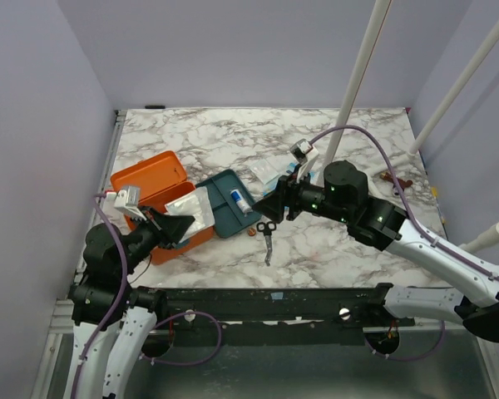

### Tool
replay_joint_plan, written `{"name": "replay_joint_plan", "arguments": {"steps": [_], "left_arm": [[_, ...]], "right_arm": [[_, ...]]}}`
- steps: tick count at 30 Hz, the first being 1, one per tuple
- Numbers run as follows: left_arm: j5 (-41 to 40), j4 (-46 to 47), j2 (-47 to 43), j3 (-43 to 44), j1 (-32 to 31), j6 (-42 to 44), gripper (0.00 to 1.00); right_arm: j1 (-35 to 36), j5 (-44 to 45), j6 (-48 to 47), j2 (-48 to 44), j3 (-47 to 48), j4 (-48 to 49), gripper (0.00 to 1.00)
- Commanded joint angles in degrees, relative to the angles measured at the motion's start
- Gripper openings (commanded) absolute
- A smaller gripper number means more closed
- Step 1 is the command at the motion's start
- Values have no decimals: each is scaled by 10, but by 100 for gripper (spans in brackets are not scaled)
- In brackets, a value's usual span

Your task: Organize the medicine kit

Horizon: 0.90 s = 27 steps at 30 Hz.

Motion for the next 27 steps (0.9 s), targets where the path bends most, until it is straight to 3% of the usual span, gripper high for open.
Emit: {"name": "replay_joint_plan", "arguments": {"steps": [1,5,13,27], "left_arm": [[-108,-29,22,-10,1,24,0],[-118,-18,48,-19,17,27,0],[5,37,113,-63,157,25,0],[106,84,251,-132,305,42,0]], "right_arm": [[3,91,-5,-30,-23,-41,56],[3,86,3,-39,-37,-46,57],[3,74,10,-54,-67,-47,57],[3,73,4,-65,-90,-48,57]]}}
